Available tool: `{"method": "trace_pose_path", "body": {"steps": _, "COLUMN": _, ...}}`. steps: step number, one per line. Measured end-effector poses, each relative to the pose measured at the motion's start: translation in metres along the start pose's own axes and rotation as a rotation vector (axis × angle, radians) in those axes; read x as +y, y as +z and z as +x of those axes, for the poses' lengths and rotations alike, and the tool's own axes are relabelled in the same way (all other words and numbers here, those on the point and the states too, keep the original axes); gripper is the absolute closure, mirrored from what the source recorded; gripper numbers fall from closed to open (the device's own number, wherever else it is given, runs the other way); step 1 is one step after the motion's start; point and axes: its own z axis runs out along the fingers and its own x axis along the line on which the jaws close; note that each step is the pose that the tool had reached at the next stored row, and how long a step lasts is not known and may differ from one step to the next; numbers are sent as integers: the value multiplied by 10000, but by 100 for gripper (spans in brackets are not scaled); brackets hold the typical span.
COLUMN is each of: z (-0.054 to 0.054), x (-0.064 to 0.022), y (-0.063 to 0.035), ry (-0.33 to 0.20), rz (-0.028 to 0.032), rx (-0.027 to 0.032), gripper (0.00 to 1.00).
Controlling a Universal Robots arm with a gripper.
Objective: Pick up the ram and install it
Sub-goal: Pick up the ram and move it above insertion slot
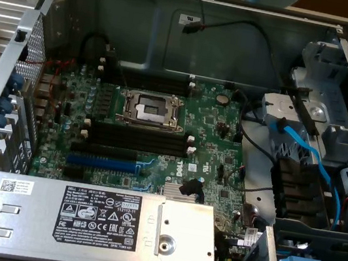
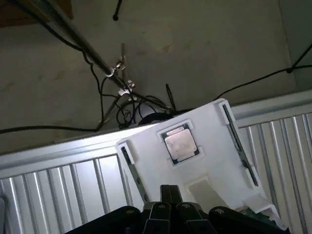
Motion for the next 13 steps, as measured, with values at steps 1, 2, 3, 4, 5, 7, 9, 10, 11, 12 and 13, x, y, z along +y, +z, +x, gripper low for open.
{"method": "trace_pose_path", "body": {"steps": 1, "z": 0, "x": 0, "y": 0, "ry": -173, "rz": -4, "rx": 3, "gripper": 90}}
{"method": "trace_pose_path", "body": {"steps": 2, "z": 0, "x": 0, "y": 1, "ry": -354, "rz": -9, "rx": 6, "gripper": 90}}
{"method": "trace_pose_path", "body": {"steps": 3, "z": 0, "x": 0, "y": 2, "ry": -533, "rz": -15, "rx": 9, "gripper": 90}}
{"method": "trace_pose_path", "body": {"steps": 4, "z": -1, "x": 0, "y": 5, "ry": -718, "rz": -22, "rx": 12, "gripper": 90}}
{"method": "trace_pose_path", "body": {"steps": 5, "z": 0, "x": 0, "y": 6, "ry": -909, "rz": -34, "rx": 18, "gripper": 90}}
{"method": "trace_pose_path", "body": {"steps": 7, "z": 0, "x": 0, "y": 11, "ry": -1263, "rz": -57, "rx": 27, "gripper": 90}}
{"method": "trace_pose_path", "body": {"steps": 9, "z": 1, "x": -1, "y": 36, "ry": -1633, "rz": -70, "rx": 34, "gripper": 90}}
{"method": "trace_pose_path", "body": {"steps": 10, "z": 2, "x": -2, "y": 54, "ry": -1814, "rz": -73, "rx": 38, "gripper": 90}}
{"method": "trace_pose_path", "body": {"steps": 11, "z": 2, "x": -2, "y": 74, "ry": -1999, "rz": -76, "rx": 44, "gripper": 90}}
{"method": "trace_pose_path", "body": {"steps": 12, "z": 2, "x": -2, "y": 92, "ry": -2180, "rz": -81, "rx": 51, "gripper": 90}}
{"method": "trace_pose_path", "body": {"steps": 13, "z": 2, "x": -3, "y": 110, "ry": -2354, "rz": -84, "rx": 59, "gripper": 90}}
